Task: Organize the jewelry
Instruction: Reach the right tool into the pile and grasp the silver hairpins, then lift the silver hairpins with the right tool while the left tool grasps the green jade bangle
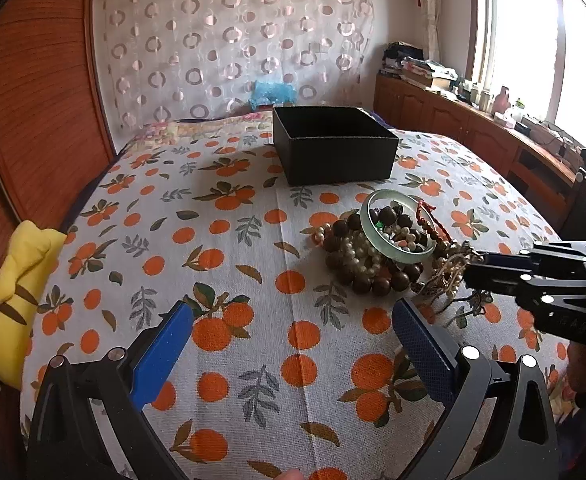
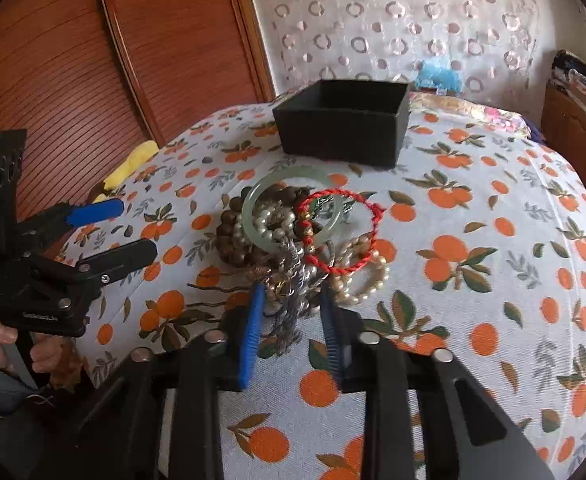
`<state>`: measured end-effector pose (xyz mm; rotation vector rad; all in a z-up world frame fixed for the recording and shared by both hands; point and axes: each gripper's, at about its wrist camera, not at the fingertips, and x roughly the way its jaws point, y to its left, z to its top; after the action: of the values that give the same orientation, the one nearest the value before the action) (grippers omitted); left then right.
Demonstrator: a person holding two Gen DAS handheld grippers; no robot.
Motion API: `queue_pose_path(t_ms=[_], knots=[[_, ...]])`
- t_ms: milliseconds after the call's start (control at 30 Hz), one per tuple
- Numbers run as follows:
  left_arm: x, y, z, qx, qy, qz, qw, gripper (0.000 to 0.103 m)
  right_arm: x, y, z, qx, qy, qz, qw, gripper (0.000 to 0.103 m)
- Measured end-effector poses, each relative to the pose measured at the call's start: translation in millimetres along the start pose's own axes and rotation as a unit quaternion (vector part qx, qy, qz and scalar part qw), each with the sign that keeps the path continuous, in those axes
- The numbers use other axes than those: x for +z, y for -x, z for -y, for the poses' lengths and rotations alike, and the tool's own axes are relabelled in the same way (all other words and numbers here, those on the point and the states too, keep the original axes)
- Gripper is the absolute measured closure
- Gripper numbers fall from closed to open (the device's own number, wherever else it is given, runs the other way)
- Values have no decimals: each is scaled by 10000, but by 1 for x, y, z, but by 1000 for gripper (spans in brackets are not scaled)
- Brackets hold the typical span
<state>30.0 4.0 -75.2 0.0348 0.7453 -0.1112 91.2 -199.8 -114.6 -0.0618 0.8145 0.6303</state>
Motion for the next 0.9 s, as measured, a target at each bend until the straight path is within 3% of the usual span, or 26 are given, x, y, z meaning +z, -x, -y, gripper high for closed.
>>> queue_pose_path(t_ms=[200, 600, 900], knots=[[-1, -1, 2, -2, -26, -27, 10000, 6, -1, 9, 1, -10, 23, 113, 9999, 82], [-2, -1, 5, -8, -21, -57, 10000, 6, 14, 35, 13, -450, 216, 506, 9975, 84], [-5, -3, 9, -33, -47, -86, 9999, 6, 4, 56, 44, -411, -178, 622, 9971, 84]])
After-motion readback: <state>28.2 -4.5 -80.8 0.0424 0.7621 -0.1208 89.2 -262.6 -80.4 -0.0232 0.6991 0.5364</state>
